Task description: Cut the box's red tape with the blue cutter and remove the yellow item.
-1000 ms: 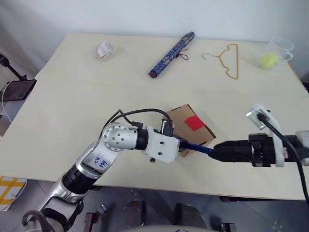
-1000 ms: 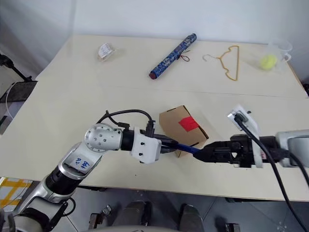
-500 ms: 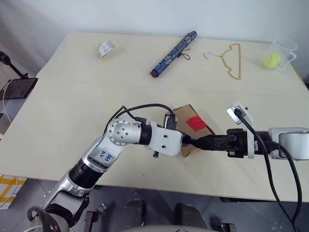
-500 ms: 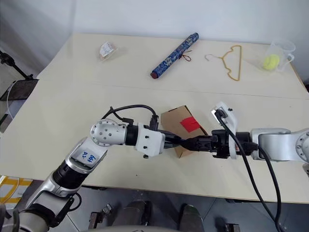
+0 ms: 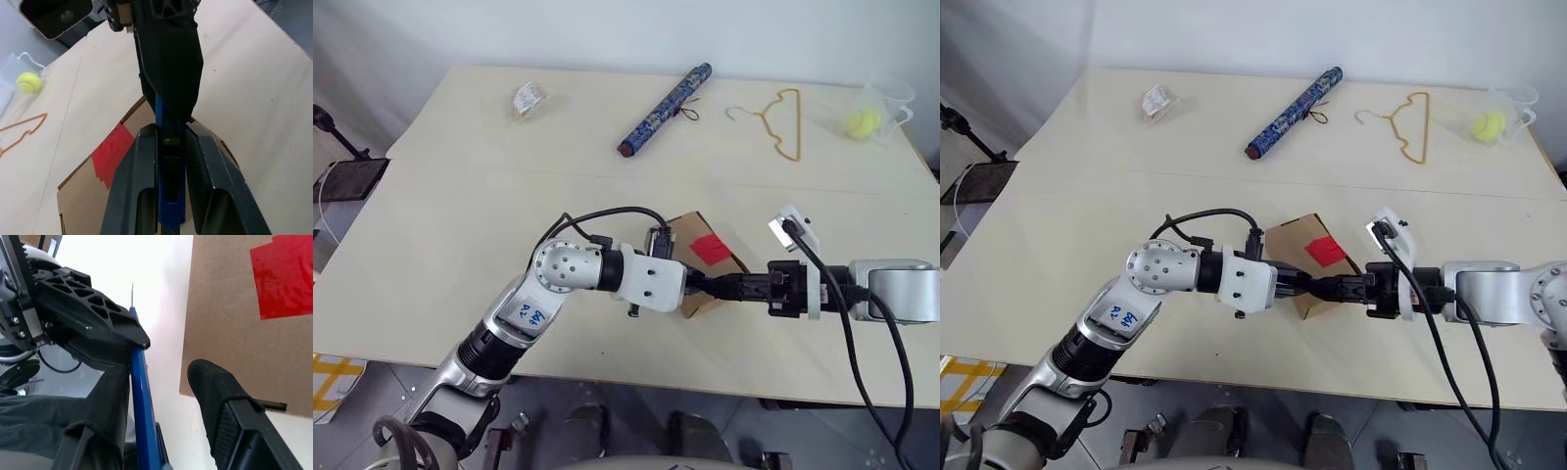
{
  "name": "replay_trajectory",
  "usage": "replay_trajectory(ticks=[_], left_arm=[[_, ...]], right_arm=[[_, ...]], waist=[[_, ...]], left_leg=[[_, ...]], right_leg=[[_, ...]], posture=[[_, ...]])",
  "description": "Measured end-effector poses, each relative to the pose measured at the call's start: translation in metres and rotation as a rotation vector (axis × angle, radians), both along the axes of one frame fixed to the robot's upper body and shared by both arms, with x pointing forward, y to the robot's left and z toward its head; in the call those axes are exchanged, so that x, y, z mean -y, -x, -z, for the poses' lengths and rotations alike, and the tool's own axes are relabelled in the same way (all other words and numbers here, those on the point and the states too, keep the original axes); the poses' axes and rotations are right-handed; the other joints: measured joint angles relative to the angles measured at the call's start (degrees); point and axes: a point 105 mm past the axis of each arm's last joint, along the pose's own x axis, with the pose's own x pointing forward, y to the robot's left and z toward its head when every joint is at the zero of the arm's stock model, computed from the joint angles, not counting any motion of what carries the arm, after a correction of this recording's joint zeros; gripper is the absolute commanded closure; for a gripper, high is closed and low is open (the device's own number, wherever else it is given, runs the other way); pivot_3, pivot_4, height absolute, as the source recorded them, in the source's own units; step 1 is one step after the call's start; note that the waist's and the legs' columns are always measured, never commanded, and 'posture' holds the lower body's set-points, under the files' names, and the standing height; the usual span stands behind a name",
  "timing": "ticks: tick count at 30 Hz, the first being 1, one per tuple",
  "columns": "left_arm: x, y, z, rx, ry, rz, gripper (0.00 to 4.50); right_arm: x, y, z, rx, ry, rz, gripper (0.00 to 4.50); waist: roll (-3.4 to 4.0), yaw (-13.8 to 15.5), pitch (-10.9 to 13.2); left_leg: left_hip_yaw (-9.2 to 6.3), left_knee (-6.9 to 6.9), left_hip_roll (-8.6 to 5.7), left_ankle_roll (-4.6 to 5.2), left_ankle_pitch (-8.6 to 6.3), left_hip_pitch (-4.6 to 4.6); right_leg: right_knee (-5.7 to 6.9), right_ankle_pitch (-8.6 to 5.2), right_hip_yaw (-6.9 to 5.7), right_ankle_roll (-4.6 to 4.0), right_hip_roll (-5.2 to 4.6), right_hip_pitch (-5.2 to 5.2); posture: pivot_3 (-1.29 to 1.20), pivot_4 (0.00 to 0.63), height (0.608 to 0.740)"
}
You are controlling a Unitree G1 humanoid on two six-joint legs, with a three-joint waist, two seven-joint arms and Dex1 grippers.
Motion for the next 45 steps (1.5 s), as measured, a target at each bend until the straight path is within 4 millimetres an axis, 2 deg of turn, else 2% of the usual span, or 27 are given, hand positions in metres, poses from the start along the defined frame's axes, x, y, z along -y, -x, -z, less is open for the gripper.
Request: replay_trajectory(ticks=[2,4,9,10,18,20,22,26,30,33,35,37,41,43,45], left_arm=[[0.000,0.000,0.000,0.000,0.000,-0.002,4.05],[0.000,0.000,0.000,0.000,-0.001,-0.004,4.05],[-0.001,-0.002,0.001,0.003,-0.009,-0.013,4.05],[0.000,-0.002,0.001,0.003,-0.008,-0.013,4.05],[0.000,-0.002,0.002,0.004,-0.010,-0.012,4.05],[0.000,-0.001,0.002,-0.016,-0.011,-0.009,3.34],[-0.002,0.002,0.000,-0.053,-0.001,0.008,2.84],[-0.024,0.009,-0.009,-0.144,0.034,0.023,1.71],[-0.058,0.007,-0.022,-0.274,0.100,-0.008,1.67],[-0.090,-0.005,-0.032,-0.334,0.154,-0.079,1.67],[-0.102,-0.012,-0.035,-0.364,0.188,-0.113,1.67],[-0.109,-0.021,-0.035,-0.407,0.231,-0.138,2.05],[-0.123,-0.058,-0.033,-0.494,0.359,-0.253,3.13],[-0.112,-0.067,-0.028,-0.517,0.356,-0.255,3.68],[-0.091,-0.071,-0.023,-0.541,0.334,-0.218,4.29]], right_arm=[[0.000,-0.001,0.000,0.003,0.000,0.005,2.36],[0.000,-0.001,0.000,0.004,-0.003,0.007,2.73],[-0.005,0.002,-0.003,0.001,-0.036,-0.012,4.34],[-0.005,0.002,-0.003,0.001,-0.037,-0.011,4.41],[-0.004,0.002,-0.002,0.001,-0.039,-0.008,4.40],[-0.004,0.003,-0.002,-0.001,-0.041,-0.010,4.40],[-0.001,0.004,0.000,-0.002,-0.037,0.001,4.40],[0.010,0.011,-0.007,0.020,-0.029,-0.006,4.40],[0.028,0.025,-0.017,0.033,-0.024,-0.011,4.40],[0.041,0.038,-0.032,0.058,-0.015,-0.024,4.40],[0.047,0.042,-0.041,0.093,-0.018,-0.010,4.40],[0.055,0.047,-0.046,0.118,-0.021,0.024,4.40],[0.084,0.057,-0.056,0.217,0.016,0.210,4.40],[0.098,0.061,-0.051,0.208,0.075,0.316,4.40],[0.106,0.065,-0.044,0.190,0.150,0.381,4.40]], waist=[[0.00,0.01,0.00],[0.00,-0.01,0.00],[0.00,0.00,0.00],[0.00,0.02,0.00],[0.00,-0.04,0.00],[0.00,-0.01,0.00],[0.00,0.02,0.00],[0.00,-0.15,0.00],[0.01,-0.22,0.00],[0.01,-0.08,0.00],[0.00,0.07,0.00],[-0.01,0.34,0.00],[-0.06,1.15,0.02],[-0.08,1.50,0.02],[-0.09,1.55,0.03]], left_leg=[[-0.01,0.00,0.00,0.00,0.00,0.00],[0.00,0.00,0.00,0.00,0.00,0.00],[0.00,0.01,-0.01,0.01,0.01,0.00],[0.00,0.02,-0.01,0.01,0.01,0.00],[0.00,0.03,-0.01,0.02,0.02,0.01],[0.00,0.03,-0.02,0.02,0.02,0.00],[-0.01,0.03,-0.01,0.02,0.02,-0.01],[-0.03,-0.01,0.01,0.02,0.02,0.00],[-0.02,0.02,0.01,0.02,0.03,0.02],[-0.01,0.05,0.00,0.05,0.05,0.10],[-0.01,0.05,-0.01,0.06,0.05,0.19],[-0.01,0.04,-0.04,0.08,0.05,0.17],[0.03,-0.02,-0.06,0.08,0.05,0.16],[0.08,-0.05,-0.10,0.09,0.04,0.15],[0.15,-0.04,-0.12,0.12,0.04,0.09]], right_leg=[[0.01,0.00,0.00,0.00,0.00,0.00],[0.01,0.00,0.00,0.01,0.00,0.00],[0.04,0.00,0.00,0.00,0.00,0.00],[0.04,0.01,0.00,0.01,0.00,0.01],[0.06,0.01,0.01,0.02,0.00,0.01],[0.06,0.01,0.01,0.02,0.00,0.01],[0.05,0.01,0.00,0.02,0.00,0.00],[0.06,0.01,0.00,0.02,0.00,-0.02],[0.09,0.01,0.00,0.02,0.01,0.01],[0.14,0.02,0.01,0.00,0.01,0.07],[0.12,0.03,0.02,0.01,0.00,0.18],[0.08,0.06,0.05,0.04,-0.01,0.19],[0.09,0.08,0.05,0.08,-0.02,0.13],[0.06,0.12,0.08,0.15,-0.03,0.11],[0.02,0.16,0.18,0.21,-0.04,0.04]], posture=[[0.00,0.150,0.740],[0.00,0.150,0.740],[0.00,0.150,0.740],[0.00,0.150,0.740],[0.00,0.150,0.740],[0.00,0.150,0.740],[0.00,0.150,0.740],[0.00,0.150,0.740],[0.00,0.150,0.740],[0.00,0.150,0.740],[0.00,0.150,0.740],[0.00,0.150,0.740],[0.00,0.150,0.740],[0.00,0.150,0.740],[0.00,0.150,0.740]])
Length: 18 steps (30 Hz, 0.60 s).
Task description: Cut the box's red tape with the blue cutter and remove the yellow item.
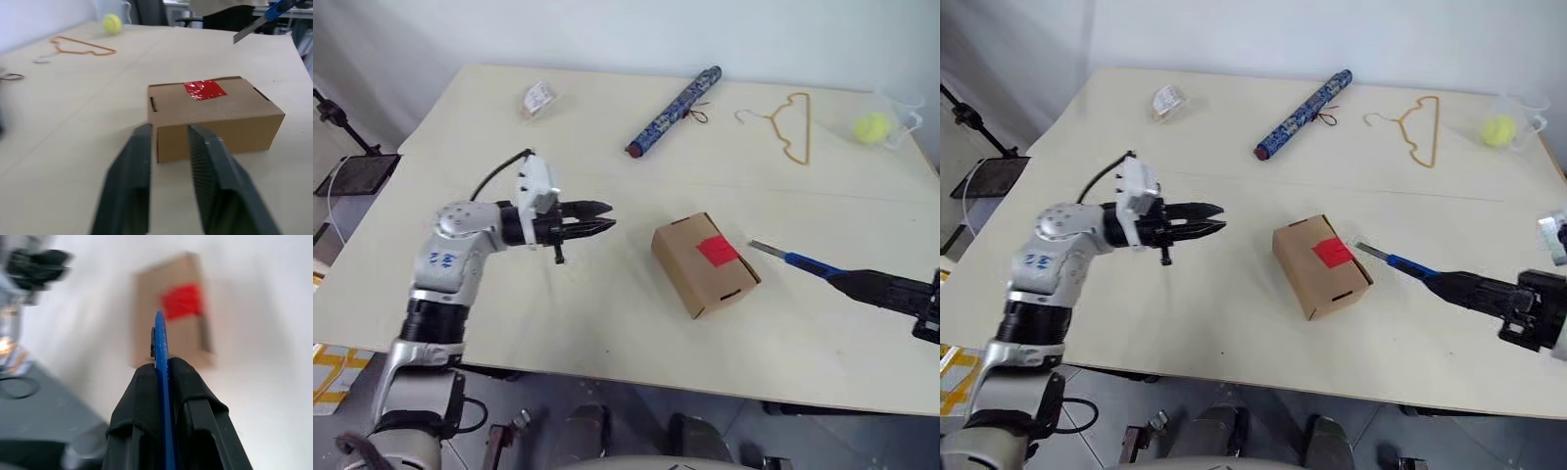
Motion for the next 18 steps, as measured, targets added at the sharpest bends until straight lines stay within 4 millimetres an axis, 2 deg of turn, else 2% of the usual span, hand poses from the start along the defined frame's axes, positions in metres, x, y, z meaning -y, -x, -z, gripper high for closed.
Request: replay_trajectory(ticks=[1,6,10,15,18], left_arm=[[0.011,-0.002,0.001,0.001,-0.011,0.023,4.50],[0.044,-0.002,-0.005,0.033,-0.041,0.115,4.50],[0.067,0.005,0.001,0.033,-0.113,0.186,4.50],[0.074,-0.001,0.022,-0.054,-0.203,0.140,4.50],[0.078,-0.008,0.022,-0.070,-0.237,0.085,4.50]], right_arm=[[0.003,0.001,0.002,-0.006,0.029,0.028,4.40],[0.002,-0.002,0.002,-0.001,0.125,0.070,4.40],[-0.017,-0.013,-0.014,0.071,0.227,0.002,4.40],[-0.045,-0.034,-0.018,0.122,0.289,-0.054,4.40],[-0.056,-0.046,-0.023,0.147,0.338,-0.065,4.40]], waist=[[-0.03,-0.04,0.02],[-0.04,-1.12,0.03],[-0.04,-1.86,0.02],[-0.03,-1.98,0.03],[-0.04,-1.86,0.03]], left_leg=[[0.04,0.01,0.00,0.01,0.01,0.00],[0.20,-0.05,0.04,0.03,0.01,0.05],[0.22,-0.08,0.08,0.03,0.02,0.13],[0.20,-0.01,0.07,0.04,0.03,0.04],[0.09,0.05,0.07,0.05,0.04,-0.09]], right_leg=[[-0.02,0.00,0.03,0.00,0.00,-0.01],[-0.01,0.01,0.17,-0.02,0.01,-0.08],[0.03,0.01,0.19,-0.02,0.02,-0.06],[0.02,0.01,0.19,-0.02,0.00,-0.12],[-0.01,0.01,0.12,-0.02,0.00,-0.15]], posture=[[0.00,0.150,0.740],[0.00,0.150,0.740],[0.00,0.150,0.740],[0.00,0.150,0.740],[0.00,0.150,0.740]])
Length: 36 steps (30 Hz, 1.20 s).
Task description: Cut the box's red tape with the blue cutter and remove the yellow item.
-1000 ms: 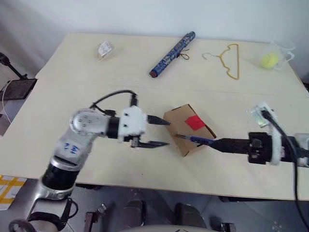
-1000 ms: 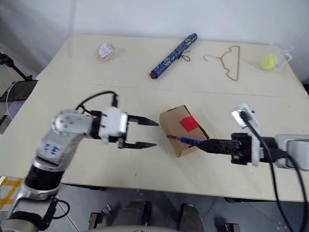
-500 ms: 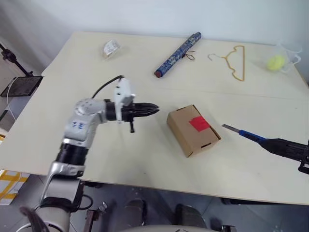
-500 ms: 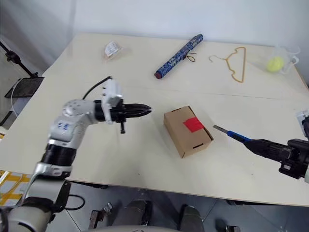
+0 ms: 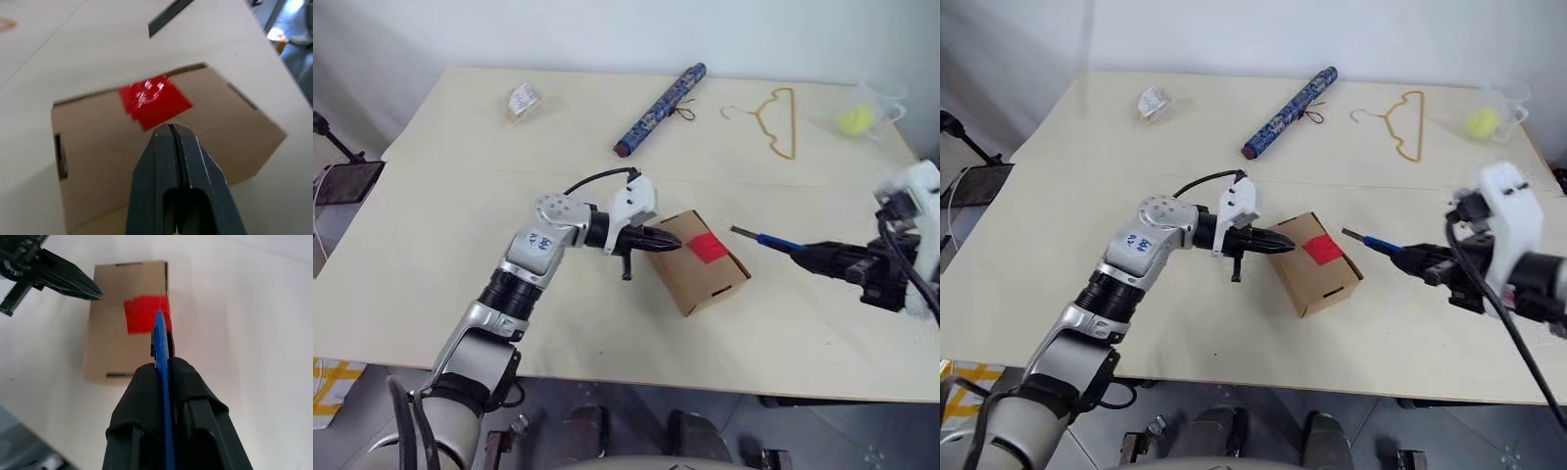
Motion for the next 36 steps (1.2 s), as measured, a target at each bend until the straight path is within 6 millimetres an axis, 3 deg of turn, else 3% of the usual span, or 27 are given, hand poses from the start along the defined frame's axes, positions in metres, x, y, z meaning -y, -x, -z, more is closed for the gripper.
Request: replay_trajectory(ticks=[8,16,36], left_arm=[[-0.001,-0.006,0.004,-0.030,-0.055,-0.092,4.50],[0.005,-0.002,0.007,-0.044,-0.047,-0.115,4.50],[0.005,0.003,0.010,-0.047,-0.046,-0.120,4.50]], right_arm=[[-0.010,-0.025,-0.012,0.069,-0.052,0.026,4.40],[-0.023,-0.040,0.005,-0.028,-0.073,-0.004,4.40],[-0.022,-0.052,0.020,-0.092,-0.084,0.043,4.40]], waist=[[0.00,0.06,0.00],[0.00,0.18,0.00],[0.00,0.17,-0.01]], left_leg=[[-0.15,0.09,-0.04,-0.06,0.03,-0.59],[-0.13,0.21,-0.04,-0.07,0.08,-0.61],[-0.12,0.62,-0.03,-0.06,0.07,-0.63]], right_leg=[[0.06,0.01,-0.16,0.00,-0.01,-0.53],[0.25,0.01,-0.17,0.00,-0.01,-0.56],[0.79,0.01,-0.10,-0.01,-0.03,-0.65]], posture=[[0.00,0.150,0.740],[0.00,0.150,0.740],[0.00,0.150,0.740]])
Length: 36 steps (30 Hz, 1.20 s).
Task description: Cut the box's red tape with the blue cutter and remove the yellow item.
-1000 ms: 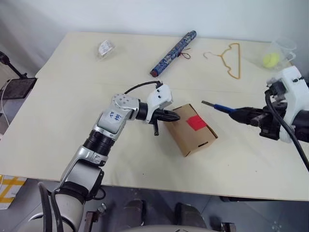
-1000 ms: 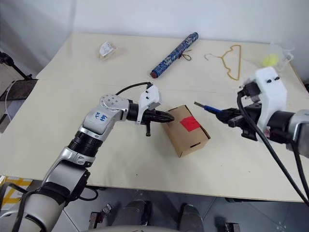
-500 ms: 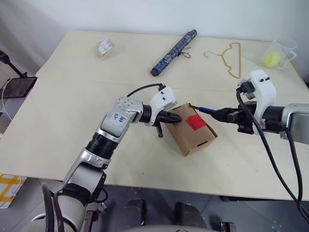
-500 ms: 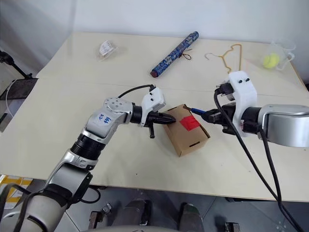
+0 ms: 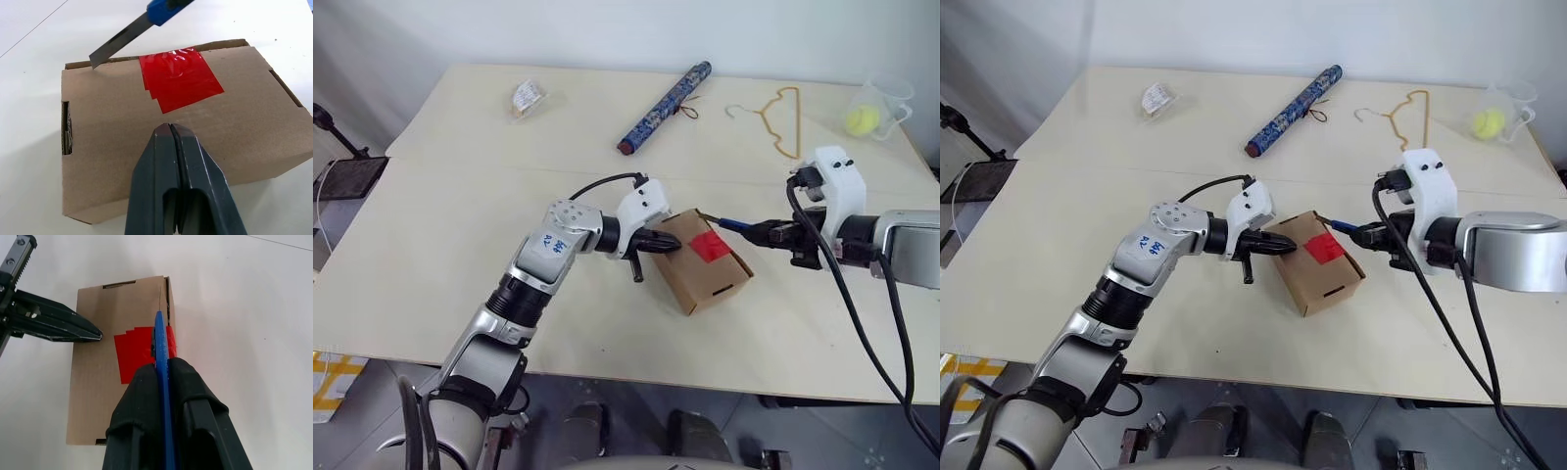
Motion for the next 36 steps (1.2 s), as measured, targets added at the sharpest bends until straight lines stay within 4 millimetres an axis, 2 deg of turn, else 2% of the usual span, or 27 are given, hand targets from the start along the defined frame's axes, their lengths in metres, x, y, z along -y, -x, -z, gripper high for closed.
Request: replay_trajectory(ticks=[9,20,29,36], left_arm=[[-0.001,0.001,0.000,0.003,-0.006,0.001,4.50],[-0.003,0.003,0.001,0.004,-0.024,0.002,4.50],[-0.004,0.004,0.001,0.001,-0.031,0.001,4.50],[-0.005,0.004,0.000,-0.001,-0.036,0.000,4.50]], right_arm=[[0.002,-0.002,0.004,0.004,-0.007,0.011,4.40],[0.003,-0.008,-0.006,0.059,-0.059,0.015,4.40],[0.000,-0.012,-0.001,0.064,-0.071,0.014,4.40],[0.003,-0.013,0.016,0.028,-0.066,0.034,4.40]], waist=[[0.00,-0.05,0.00],[0.00,-0.12,0.00],[0.00,-0.15,0.00],[0.00,-0.18,0.00]], left_leg=[[0.02,0.06,0.00,0.01,0.00,0.00],[0.03,0.09,0.01,0.01,0.00,0.00],[0.04,0.09,0.00,0.01,0.00,0.00],[0.07,0.09,0.00,0.01,0.00,0.00]], right_leg=[[0.05,0.00,0.02,0.00,0.00,0.00],[0.10,0.00,0.05,0.00,0.00,-0.02],[0.16,0.00,0.06,0.00,0.00,-0.05],[0.21,0.00,0.07,0.00,0.00,-0.08]], posture=[[0.00,0.150,0.740],[0.00,0.150,0.740],[0.00,0.150,0.740],[0.00,0.150,0.740]])
